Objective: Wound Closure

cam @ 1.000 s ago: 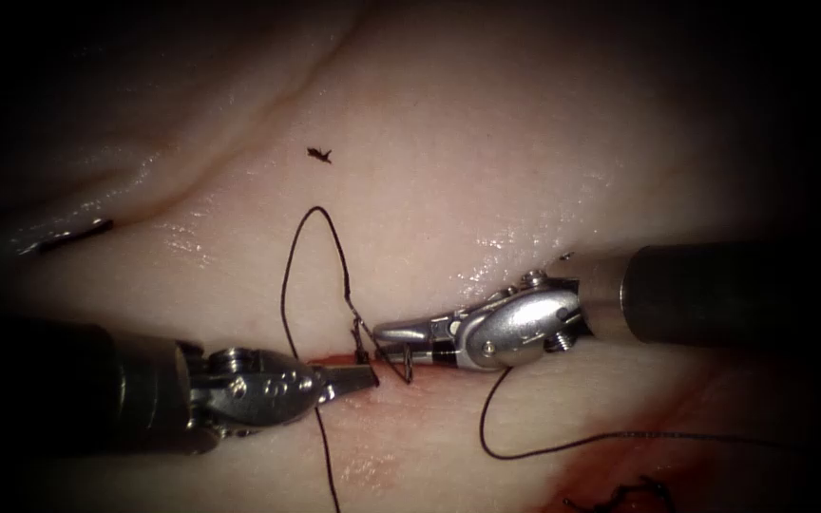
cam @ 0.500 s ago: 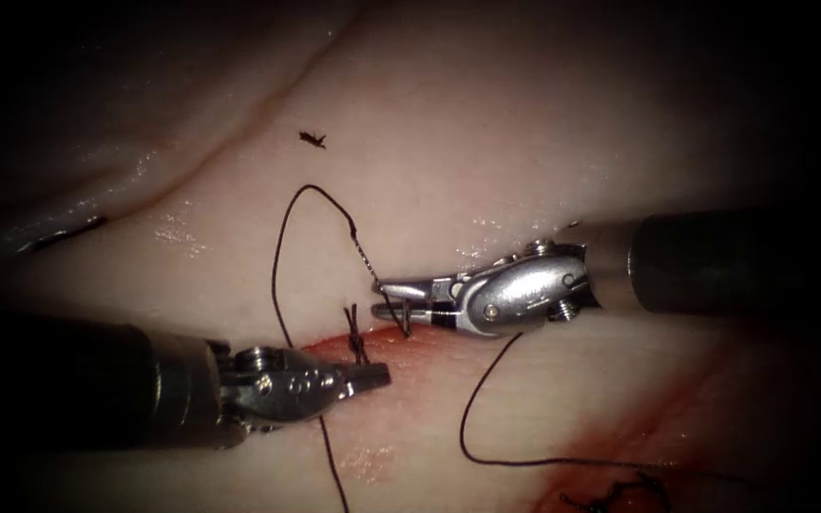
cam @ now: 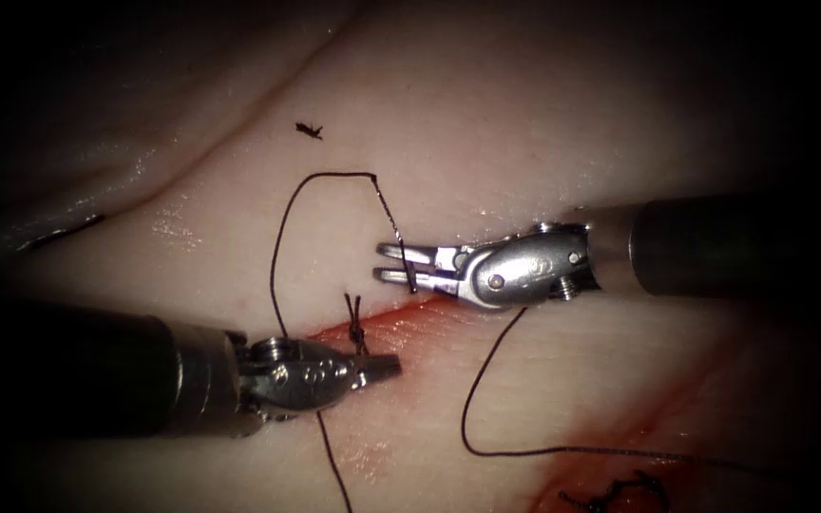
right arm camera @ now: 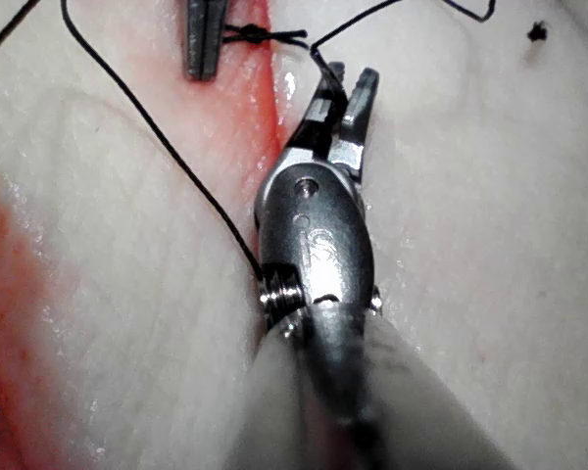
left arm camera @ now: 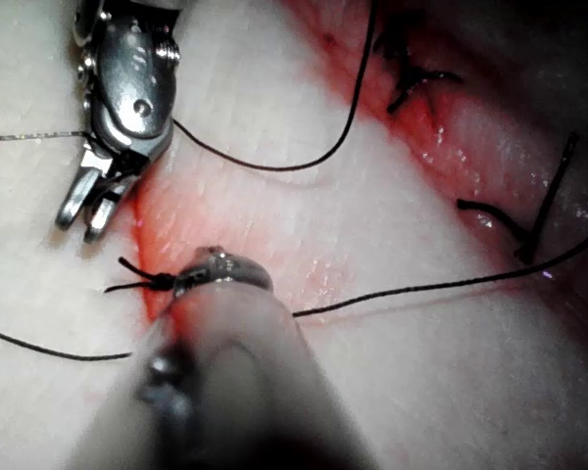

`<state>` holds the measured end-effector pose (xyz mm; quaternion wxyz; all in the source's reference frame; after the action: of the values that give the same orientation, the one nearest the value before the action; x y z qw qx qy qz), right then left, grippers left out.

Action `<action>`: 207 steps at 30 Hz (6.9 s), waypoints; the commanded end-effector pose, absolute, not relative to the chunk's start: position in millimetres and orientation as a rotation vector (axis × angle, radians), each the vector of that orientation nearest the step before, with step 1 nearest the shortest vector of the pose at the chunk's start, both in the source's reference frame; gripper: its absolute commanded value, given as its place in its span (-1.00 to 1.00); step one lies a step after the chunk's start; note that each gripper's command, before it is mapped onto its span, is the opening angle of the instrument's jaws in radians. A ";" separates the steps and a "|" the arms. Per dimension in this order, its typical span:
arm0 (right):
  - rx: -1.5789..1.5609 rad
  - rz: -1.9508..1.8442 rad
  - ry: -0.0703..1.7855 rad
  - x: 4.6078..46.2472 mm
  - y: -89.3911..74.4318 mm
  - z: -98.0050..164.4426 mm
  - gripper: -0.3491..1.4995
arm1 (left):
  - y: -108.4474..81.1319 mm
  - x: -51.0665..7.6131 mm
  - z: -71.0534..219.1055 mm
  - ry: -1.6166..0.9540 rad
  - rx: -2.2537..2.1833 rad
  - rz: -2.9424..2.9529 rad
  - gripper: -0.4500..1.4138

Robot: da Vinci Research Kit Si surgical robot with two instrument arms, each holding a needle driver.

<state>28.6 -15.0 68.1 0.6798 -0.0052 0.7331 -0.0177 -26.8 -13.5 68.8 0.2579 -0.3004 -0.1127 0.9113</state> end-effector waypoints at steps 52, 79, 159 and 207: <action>0.068 -0.174 1.673 31.8 -10.7 64.8 -1.00 | -15.6 -27.3 73.3 -0.353 -0.776 2.465 -1.00; 0.875 0.586 1.364 29.9 -14.8 67.2 -1.00 | -15.5 -27.1 72.5 -0.365 -0.775 2.464 -1.00; 0.801 0.825 1.361 25.7 -11.1 64.3 0.82 | -13.7 -30.2 68.7 -0.165 -1.023 2.754 -0.51; 0.745 0.813 1.393 25.7 -11.4 65.0 0.67 | -13.0 -30.6 69.2 0.016 -1.189 2.862 0.06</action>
<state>24.9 -11.0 64.5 0.6314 0.3239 0.6081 0.3558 -30.1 -12.4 68.6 0.0217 -0.3879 0.0102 0.9214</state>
